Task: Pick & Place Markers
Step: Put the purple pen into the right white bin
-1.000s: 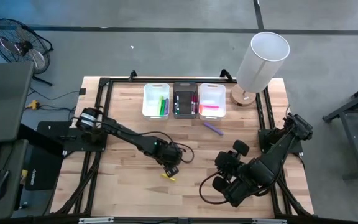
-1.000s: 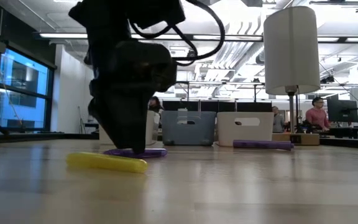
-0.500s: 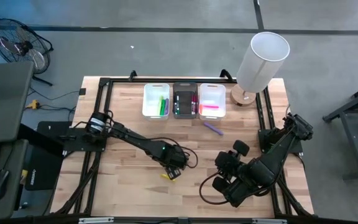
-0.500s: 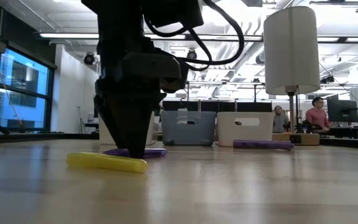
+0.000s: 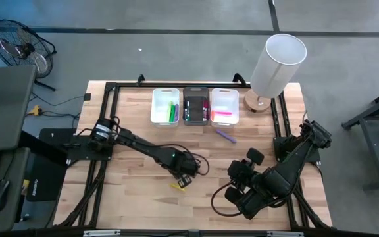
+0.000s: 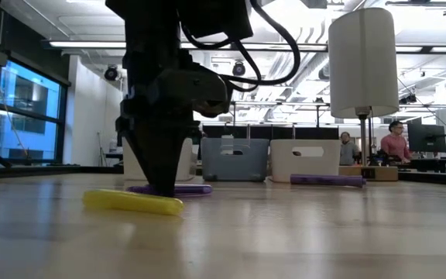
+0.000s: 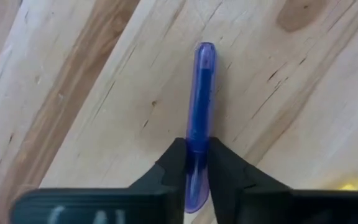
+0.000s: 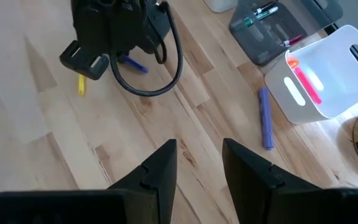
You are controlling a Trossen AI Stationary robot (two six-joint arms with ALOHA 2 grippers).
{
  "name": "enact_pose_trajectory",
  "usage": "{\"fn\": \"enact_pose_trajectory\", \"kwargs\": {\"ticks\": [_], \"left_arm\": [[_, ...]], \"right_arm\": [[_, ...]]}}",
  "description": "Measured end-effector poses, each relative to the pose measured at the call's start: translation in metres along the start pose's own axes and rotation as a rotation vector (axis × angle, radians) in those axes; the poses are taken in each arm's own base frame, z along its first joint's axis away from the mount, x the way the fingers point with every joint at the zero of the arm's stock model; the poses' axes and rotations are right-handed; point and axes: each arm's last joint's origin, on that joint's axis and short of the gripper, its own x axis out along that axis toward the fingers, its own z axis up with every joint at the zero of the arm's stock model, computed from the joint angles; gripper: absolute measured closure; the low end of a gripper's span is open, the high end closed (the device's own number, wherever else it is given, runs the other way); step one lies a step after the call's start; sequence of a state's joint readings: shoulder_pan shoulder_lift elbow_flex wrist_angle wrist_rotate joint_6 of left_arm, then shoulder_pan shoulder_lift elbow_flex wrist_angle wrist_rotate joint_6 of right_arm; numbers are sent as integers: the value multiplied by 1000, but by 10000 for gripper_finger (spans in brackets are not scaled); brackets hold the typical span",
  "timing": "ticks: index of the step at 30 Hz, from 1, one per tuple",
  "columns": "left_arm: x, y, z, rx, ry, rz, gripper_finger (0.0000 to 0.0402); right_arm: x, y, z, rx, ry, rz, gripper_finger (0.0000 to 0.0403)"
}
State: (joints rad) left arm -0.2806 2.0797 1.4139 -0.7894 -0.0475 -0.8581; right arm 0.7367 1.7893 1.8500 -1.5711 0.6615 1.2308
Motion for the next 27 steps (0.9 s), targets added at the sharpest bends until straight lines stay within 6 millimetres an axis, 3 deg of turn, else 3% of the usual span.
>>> {"fn": "enact_pose_trajectory", "kwargs": {"ticks": [8,14,20,24,27], "left_arm": [[-1,0,0,56,31,-27,373],[-25,-6,7,167,-45,-11,373],[-69,-8,16,202,-217,-21,373],[-86,-12,26,231,-297,-17,373],[-116,-12,29,266,-368,-25,373]], "right_arm": [[-2,0,-1,-2,-11,4,285],[-20,0,-12,-17,-177,10,285],[-30,3,-20,-35,-286,12,285],[-30,3,-19,-27,-310,6,285],[-31,2,-18,-22,-352,-5,285]]}}
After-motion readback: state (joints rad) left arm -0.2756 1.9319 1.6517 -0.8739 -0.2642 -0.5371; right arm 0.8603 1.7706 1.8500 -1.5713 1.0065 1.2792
